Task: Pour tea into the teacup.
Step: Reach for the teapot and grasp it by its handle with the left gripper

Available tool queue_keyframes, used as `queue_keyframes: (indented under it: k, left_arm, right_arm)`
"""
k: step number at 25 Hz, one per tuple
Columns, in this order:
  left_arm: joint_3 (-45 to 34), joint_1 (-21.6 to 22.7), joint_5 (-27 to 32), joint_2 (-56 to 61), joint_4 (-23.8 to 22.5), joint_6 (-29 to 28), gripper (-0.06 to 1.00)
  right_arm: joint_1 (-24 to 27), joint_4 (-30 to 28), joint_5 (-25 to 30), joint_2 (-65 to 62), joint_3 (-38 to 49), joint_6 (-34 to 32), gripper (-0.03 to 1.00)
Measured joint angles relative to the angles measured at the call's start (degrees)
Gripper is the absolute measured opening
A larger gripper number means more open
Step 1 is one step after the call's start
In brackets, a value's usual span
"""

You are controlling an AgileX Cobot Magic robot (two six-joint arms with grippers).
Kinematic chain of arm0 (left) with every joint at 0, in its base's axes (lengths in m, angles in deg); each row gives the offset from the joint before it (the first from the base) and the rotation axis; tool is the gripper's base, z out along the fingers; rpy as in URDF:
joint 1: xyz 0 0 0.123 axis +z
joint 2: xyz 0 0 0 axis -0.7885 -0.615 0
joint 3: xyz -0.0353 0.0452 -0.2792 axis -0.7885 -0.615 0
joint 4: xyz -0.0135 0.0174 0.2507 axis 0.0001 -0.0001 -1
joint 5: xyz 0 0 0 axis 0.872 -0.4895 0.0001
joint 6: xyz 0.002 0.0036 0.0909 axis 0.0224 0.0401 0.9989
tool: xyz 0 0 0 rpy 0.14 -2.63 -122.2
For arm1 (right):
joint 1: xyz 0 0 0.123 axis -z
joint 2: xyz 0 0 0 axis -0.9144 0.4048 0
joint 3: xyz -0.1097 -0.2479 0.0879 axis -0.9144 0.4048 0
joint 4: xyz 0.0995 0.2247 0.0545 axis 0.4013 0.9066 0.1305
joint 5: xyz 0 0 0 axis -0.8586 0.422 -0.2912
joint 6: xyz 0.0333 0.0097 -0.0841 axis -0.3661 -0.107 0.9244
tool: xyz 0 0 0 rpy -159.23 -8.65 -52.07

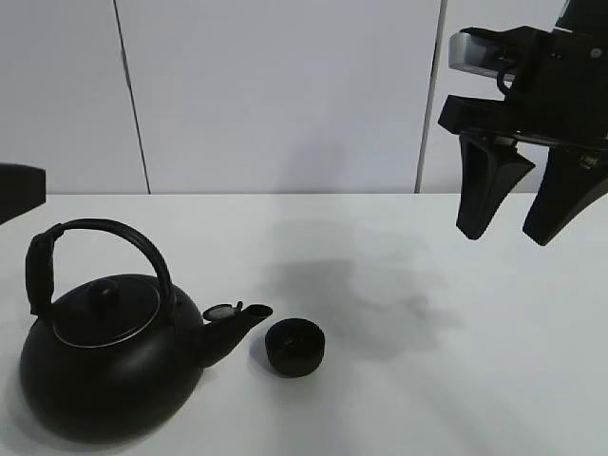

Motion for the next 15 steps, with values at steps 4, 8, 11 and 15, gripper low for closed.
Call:
queue_keyframes:
  k: [4, 8, 11, 15]
  left_arm:
    - [-2.5, 0.0, -1.1, -0.6, 0.0, 0.0, 0.51]
    - [-3.7, 0.0, -3.3, -3.5, 0.0, 0.0, 0.51]
    - [-3.7, 0.0, -5.9, -6.9, -0.7, -0.5, 0.51]
    - [-3.7, 0.0, -11.4, -12.9, -2.7, -3.0, 0.51]
  right_arm:
    - [0.0, 0.0, -0.1, 0.0, 0.0, 0.0, 0.44]
    - [0.0, 0.0, -0.1, 0.0, 0.0, 0.0, 0.44]
    - [0.0, 0.0, -0.2, 0.0, 0.0, 0.0, 0.44]
    - [0.0, 0.0, -0.2, 0.0, 0.0, 0.0, 0.44]
